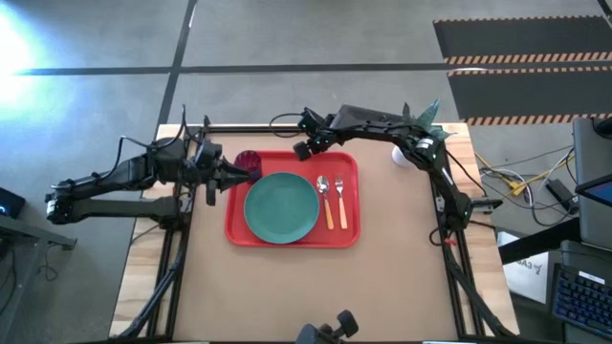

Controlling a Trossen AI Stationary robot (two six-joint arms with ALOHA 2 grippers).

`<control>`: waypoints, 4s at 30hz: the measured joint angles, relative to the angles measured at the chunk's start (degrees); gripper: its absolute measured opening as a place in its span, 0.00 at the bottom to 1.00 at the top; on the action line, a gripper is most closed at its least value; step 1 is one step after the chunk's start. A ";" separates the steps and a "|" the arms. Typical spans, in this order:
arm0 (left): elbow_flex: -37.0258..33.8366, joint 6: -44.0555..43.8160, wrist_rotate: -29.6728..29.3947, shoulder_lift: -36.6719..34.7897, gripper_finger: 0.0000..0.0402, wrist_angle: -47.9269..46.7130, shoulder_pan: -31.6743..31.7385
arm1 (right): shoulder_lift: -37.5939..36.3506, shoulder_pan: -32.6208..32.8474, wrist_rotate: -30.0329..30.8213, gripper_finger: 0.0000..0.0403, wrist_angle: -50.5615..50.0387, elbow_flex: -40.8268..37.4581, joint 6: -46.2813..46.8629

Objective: Pick and place plate/cup/fork/spoon on tray
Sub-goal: Move the red tray to the center of the table

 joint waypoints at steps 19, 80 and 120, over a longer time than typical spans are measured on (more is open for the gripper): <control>-0.03 0.00 0.36 -0.02 0.20 -0.03 -0.02 | 0.01 2.58 1.62 0.02 -1.45 -0.21 -2.40; -0.03 0.28 1.42 0.00 0.20 -1.05 0.00 | -0.19 3.29 -1.57 0.02 4.77 -5.18 -1.64; -0.03 0.27 1.46 0.00 0.20 -1.53 0.00 | -22.57 37.43 -3.56 0.02 -7.58 -13.98 13.30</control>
